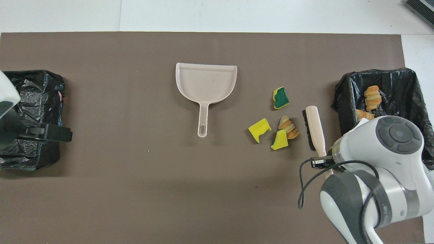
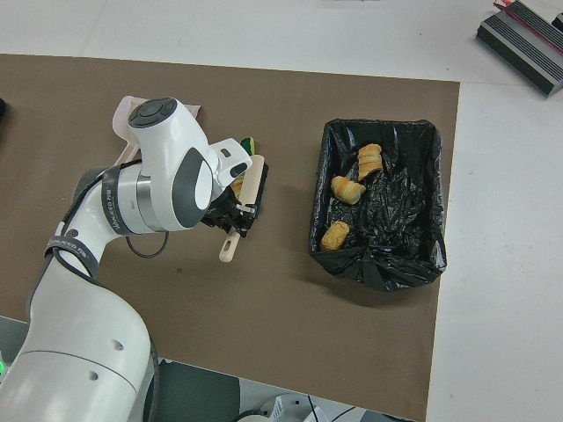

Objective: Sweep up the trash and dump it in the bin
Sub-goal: 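Move the brush beside the sponge pieces with the right gripper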

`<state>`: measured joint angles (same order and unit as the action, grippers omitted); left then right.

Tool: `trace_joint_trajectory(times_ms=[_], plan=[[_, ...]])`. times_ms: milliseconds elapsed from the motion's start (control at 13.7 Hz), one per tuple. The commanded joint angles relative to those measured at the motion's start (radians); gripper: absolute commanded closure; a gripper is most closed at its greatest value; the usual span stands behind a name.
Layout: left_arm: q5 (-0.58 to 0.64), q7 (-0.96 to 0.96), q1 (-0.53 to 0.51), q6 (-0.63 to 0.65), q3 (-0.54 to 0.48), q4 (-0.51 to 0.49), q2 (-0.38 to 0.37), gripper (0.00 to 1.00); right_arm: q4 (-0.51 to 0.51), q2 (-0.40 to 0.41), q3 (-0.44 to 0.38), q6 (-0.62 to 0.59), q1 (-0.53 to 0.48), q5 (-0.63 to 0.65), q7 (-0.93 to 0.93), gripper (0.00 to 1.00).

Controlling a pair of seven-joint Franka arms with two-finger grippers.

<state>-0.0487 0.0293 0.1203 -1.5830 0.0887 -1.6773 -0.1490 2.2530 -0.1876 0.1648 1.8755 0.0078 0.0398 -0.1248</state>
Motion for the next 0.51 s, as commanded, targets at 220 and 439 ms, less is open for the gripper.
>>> trace_joint_trajectory(times_ms=[220, 439], plan=[[-0.026, 0.191, 0.228, -0.360, -0.003, -0.009, 0.189, 0.00, 0.033, 0.011, 0.013, 0.033, -0.025, -0.023, 0.131, 1.00], [-0.043, 0.355, 0.318, -0.481, -0.003, 0.043, 0.351, 0.00, 0.031, 0.020, 0.013, 0.051, -0.031, -0.023, 0.131, 1.00]])
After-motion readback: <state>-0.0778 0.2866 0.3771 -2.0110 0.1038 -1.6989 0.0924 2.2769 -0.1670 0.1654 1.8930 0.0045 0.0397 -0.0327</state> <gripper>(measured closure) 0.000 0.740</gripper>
